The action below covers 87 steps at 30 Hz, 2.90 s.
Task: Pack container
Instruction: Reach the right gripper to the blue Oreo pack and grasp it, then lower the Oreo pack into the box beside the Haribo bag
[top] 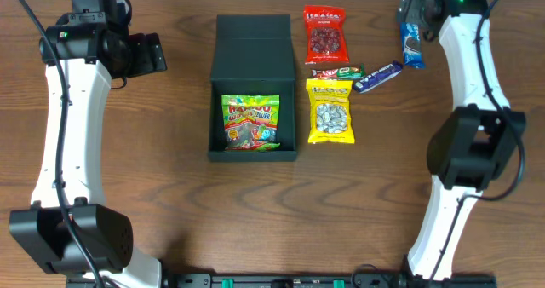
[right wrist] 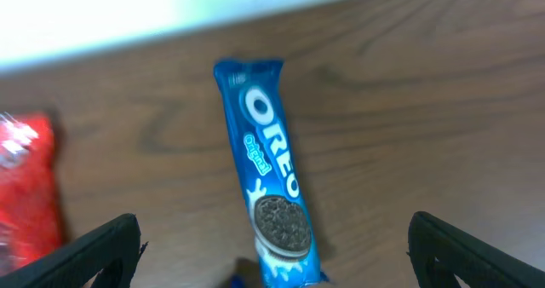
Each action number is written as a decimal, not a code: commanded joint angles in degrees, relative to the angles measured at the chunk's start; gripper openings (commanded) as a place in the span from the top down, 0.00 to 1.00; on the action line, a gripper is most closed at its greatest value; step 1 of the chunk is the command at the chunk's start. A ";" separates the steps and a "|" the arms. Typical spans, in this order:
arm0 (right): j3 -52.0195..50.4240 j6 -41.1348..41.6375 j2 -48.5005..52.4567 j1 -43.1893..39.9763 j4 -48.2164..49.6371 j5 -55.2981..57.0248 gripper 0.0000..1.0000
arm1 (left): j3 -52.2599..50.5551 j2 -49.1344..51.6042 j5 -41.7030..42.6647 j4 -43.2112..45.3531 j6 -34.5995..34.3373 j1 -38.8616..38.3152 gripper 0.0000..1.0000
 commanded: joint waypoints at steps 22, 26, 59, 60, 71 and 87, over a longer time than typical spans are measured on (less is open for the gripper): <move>0.02 -9.73 13.79 -0.52 4.52 -2.21 0.65 | 1.25 -0.94 1.84 -0.92 0.31 0.24 0.05; 0.17 -9.70 13.79 -0.52 4.57 -2.19 0.70 | 1.25 -0.94 1.84 -0.92 0.15 0.24 0.05; 4.48 13.11 -17.92 24.96 -32.15 -15.96 0.82 | 1.25 -0.94 1.73 2.69 1.36 0.26 0.05; 2.71 14.36 -17.64 26.29 -31.95 -15.96 0.82 | 1.25 -0.94 1.75 2.71 1.92 0.26 0.05; -12.31 21.29 -16.24 35.21 -31.78 -15.96 0.81 | 1.25 -0.94 1.77 2.51 3.19 0.26 0.05; -15.41 24.57 -16.24 36.13 -28.72 -15.89 0.10 | 1.25 -0.94 1.77 1.81 3.21 0.26 0.05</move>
